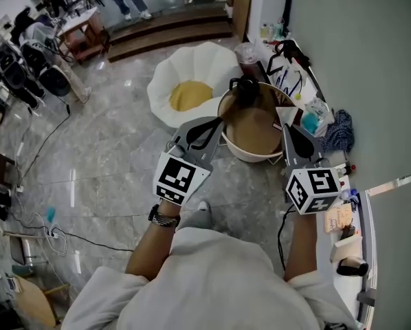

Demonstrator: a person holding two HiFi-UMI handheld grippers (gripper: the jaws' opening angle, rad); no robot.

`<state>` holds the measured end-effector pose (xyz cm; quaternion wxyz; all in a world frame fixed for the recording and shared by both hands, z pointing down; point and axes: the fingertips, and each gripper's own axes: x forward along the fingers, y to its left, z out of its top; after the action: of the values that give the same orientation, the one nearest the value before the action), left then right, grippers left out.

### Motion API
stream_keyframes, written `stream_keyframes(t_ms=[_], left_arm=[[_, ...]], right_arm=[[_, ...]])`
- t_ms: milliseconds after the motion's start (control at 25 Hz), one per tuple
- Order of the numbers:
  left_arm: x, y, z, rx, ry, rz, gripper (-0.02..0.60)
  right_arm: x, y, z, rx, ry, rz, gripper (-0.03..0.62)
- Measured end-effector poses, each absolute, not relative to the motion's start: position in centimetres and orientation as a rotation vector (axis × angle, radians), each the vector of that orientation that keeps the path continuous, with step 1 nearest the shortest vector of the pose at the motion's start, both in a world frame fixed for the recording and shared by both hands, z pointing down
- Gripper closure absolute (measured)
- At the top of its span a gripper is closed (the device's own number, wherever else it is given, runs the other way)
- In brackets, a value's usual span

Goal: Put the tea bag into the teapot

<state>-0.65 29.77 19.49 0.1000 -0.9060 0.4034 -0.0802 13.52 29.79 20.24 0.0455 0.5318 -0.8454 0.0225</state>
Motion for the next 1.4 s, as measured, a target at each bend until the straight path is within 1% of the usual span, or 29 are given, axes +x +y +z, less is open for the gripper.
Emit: stream_keyframes(t_ms=[240, 440, 680, 1040, 1400], left_arm=[[-0.1, 28.0, 20.8, -2.697, 1.191, -0.241, 0.577], [0.6, 24.5, 21.0, -2.690, 1.166, -0.209, 0.577], [0.5, 17.8, 20.8, -2.690, 1.164, -0.172, 0.577], [-0.3, 6.8, 21.0, -2.712, 1.146, -0.190, 0.577], [-0.4, -1.9, 22.1, -2.762, 1.126, -0.219, 0.577]], right_arm=[[13.9, 28.3, 22.0, 1.614, -2.575, 0.116, 0.592], [14.0, 25.2, 22.1, 1.618, -2.587, 0.130, 0.592], [14.0, 19.0, 22.1, 1.627, -2.571, 0.119, 0.592], [13.6, 8.6, 22.4, 1.656, -2.541, 0.137, 0.592], [13.5, 0.4, 23.2, 1.671, -2.502, 0.179, 0.592]])
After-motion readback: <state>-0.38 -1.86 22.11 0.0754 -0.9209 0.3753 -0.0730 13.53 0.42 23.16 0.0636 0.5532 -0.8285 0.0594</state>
